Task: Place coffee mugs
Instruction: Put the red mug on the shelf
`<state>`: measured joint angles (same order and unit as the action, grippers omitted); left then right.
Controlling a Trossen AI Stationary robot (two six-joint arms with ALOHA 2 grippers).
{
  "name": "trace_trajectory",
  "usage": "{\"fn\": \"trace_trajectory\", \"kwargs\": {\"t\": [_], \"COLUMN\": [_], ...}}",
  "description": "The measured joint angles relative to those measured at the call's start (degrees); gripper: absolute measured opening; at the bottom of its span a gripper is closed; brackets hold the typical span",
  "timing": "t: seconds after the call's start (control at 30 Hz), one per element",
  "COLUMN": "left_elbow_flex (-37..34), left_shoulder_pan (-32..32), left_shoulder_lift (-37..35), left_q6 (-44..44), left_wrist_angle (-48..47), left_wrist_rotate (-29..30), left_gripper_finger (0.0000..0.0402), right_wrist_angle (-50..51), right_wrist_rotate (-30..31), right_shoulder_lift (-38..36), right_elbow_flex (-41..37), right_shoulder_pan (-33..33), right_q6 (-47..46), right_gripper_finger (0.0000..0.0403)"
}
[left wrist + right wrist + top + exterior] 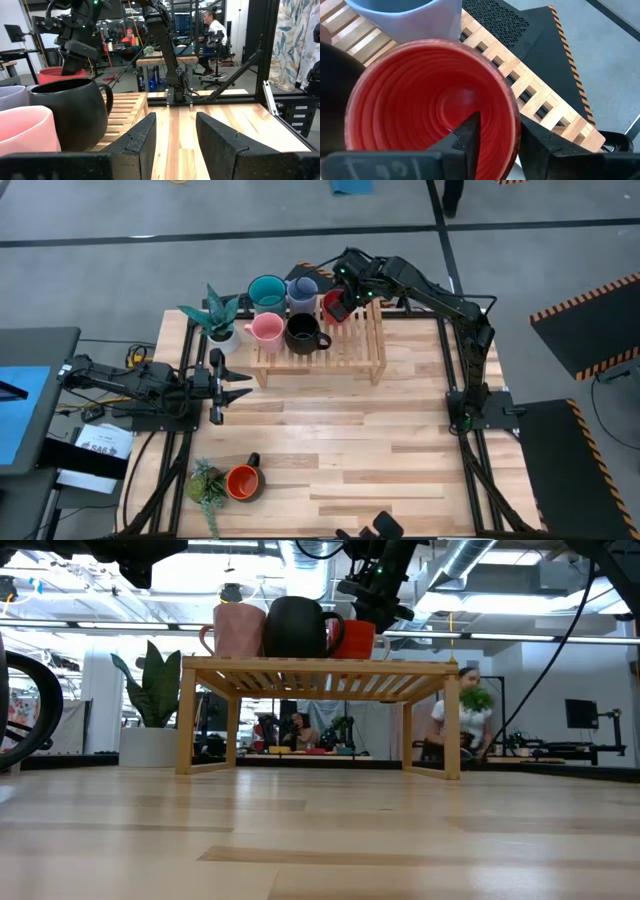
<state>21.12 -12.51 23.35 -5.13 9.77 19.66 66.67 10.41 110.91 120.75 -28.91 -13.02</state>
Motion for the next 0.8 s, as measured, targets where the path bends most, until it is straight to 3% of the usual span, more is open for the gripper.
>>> {"fn": "trace_trajectory", "kwargs": {"t": [0.8], "left_elbow_flex": [0.0], "left_shoulder_pan": [0.0], "left_shoulder_lift": [0.0], "left_q6": [-0.6], "left_wrist_angle": [0.0], "left_wrist_rotate": [0.1], "left_gripper_finger": [0.0126], "right_wrist_angle": [-2.9], "right_wrist_rotate": [0.2], "right_shoulder_lift": [0.0], "right_elbow_flex": [0.0], "right_shoulder_pan": [-0.5], "right_q6": [4.4], "right_gripper_finger": [0.0159]}}
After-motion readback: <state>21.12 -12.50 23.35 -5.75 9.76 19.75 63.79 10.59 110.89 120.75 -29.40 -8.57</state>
